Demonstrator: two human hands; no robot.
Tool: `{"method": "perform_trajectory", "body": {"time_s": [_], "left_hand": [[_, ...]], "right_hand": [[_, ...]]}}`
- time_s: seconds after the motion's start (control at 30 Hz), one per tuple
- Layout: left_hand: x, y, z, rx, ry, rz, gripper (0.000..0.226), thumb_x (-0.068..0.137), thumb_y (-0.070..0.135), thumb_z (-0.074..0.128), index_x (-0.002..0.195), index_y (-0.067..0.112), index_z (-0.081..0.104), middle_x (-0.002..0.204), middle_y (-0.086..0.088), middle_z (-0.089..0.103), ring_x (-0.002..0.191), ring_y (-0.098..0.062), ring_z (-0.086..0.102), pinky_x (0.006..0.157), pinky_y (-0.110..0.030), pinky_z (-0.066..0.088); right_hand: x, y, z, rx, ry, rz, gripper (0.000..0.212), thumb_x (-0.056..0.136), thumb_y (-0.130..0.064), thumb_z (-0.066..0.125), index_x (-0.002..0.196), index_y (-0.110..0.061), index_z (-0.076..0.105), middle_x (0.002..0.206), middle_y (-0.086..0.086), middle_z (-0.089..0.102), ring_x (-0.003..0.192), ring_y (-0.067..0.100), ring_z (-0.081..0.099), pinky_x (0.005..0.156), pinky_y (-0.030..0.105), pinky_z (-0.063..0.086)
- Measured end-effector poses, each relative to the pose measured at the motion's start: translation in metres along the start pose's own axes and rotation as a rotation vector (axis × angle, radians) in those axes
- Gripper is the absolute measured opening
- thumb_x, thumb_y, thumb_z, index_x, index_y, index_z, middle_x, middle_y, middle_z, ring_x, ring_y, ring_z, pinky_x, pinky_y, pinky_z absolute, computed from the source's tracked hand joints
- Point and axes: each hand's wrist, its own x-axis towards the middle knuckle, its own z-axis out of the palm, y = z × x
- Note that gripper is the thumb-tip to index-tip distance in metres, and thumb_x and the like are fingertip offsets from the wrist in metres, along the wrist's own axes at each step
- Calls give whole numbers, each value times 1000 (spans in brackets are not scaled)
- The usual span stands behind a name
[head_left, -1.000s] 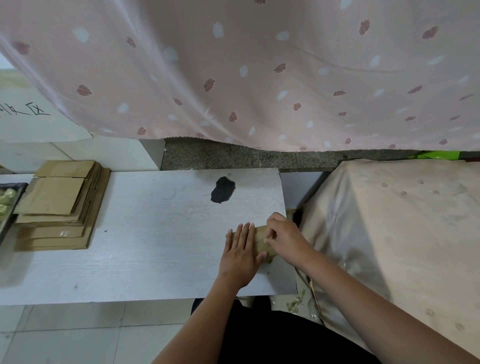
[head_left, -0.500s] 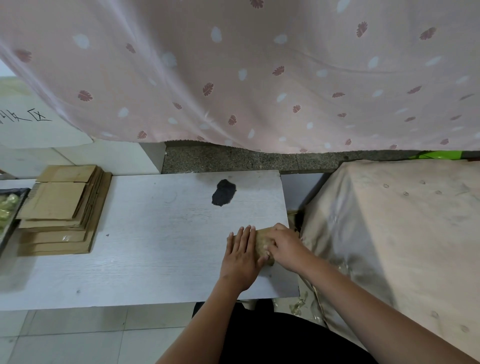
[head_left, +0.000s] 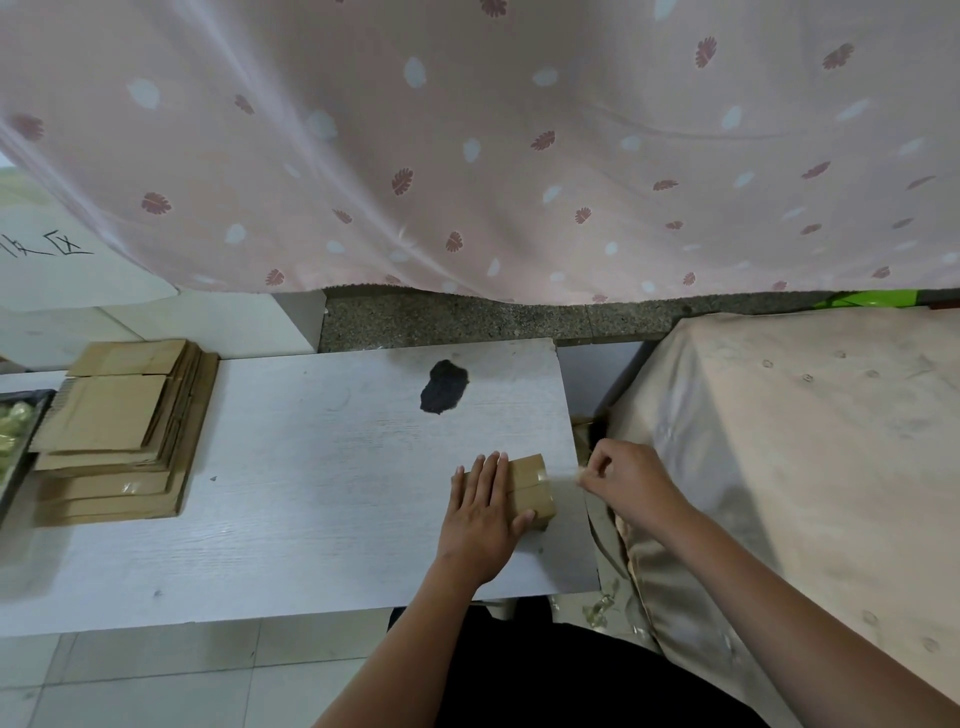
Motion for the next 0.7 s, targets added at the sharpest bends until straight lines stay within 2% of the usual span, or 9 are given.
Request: {"method": "perform_trajectory", "body": {"time_s": [0.1, 0.2, 0.27, 0.33, 0.37, 0.43, 0.53, 0.6, 0.7], "left_hand": [[-1, 0, -3, -4, -9, -1, 89, 91, 73, -3, 158, 14, -14, 168, -3, -9, 153, -18, -18, 120, -39, -22], [0, 1, -7, -12, -50, -5, 96, 89, 77, 6, 158, 13, -15, 168, -3, -12, 153, -20, -18, 121, -41, -21], [0, 0, -9, 14, -69, 6, 97, 92, 74, 20, 157, 12, -18, 167, -4, -14, 153, -22, -18, 122, -43, -19], [-3, -1, -10, 54, -65, 20, 95, 98, 66, 32, 155, 11, -21, 167, -6, -13, 153, -24, -17, 122, -44, -18], [-4, -1, -11, 68, -58, 20, 94, 100, 61, 35, 155, 10, -21, 167, -7, -12, 154, -25, -15, 122, -45, -17], [-5, 1, -15, 75, -68, 7, 93, 101, 52, 41, 155, 9, -21, 167, -7, -8, 154, -26, -13, 123, -46, -15], [-4, 5, -21, 22, -64, -35, 94, 99, 42, 51, 157, 10, -14, 166, -6, 2, 154, -26, -7, 124, -46, -12], [-2, 8, -25, 14, -82, -44, 95, 96, 39, 55, 158, 10, -12, 164, -7, 7, 154, -26, -4, 124, -47, -11], [3, 15, -31, 40, -153, -43, 103, 92, 41, 59, 158, 12, -15, 161, -11, 9, 153, -32, -2, 124, -50, -8]], "right_hand": [[0, 2, 1, 34, 59, 25, 15, 84, -17, 76, 78, -16, 62, 78, -3, 64, 71, 13, 59, 65, 27, 48], [0, 9, 7, 47, 222, 118, 12, 87, -8, 72, 78, -11, 64, 77, 0, 65, 78, 23, 65, 70, 33, 51], [-1, 13, 8, 81, 256, 155, 12, 89, -6, 68, 98, -14, 68, 81, 5, 68, 82, 26, 66, 74, 37, 53], [-2, 13, 7, 108, 167, 106, 39, 92, -5, 64, 126, -23, 65, 82, 6, 69, 77, 21, 64, 72, 31, 52], [-2, 13, 5, 105, 120, 78, 38, 93, -6, 62, 127, -24, 66, 85, 4, 71, 76, 18, 64, 70, 26, 49], [-1, 11, 1, 136, 36, 86, 25, 96, -12, 58, 108, -27, 74, 99, -1, 74, 79, 11, 68, 73, 20, 49], [-1, 8, -3, 240, -67, 144, 18, 90, -21, 65, 100, -33, 74, 99, -12, 73, 89, 4, 69, 85, 28, 55], [0, 1, -2, 227, -128, 133, 18, 84, -21, 73, 101, -26, 73, 108, -9, 66, 99, 8, 65, 90, 31, 53], [1, -8, 2, 242, -180, 87, 14, 86, -5, 70, 90, -18, 68, 101, -1, 63, 81, 11, 73, 82, 36, 61]]}}
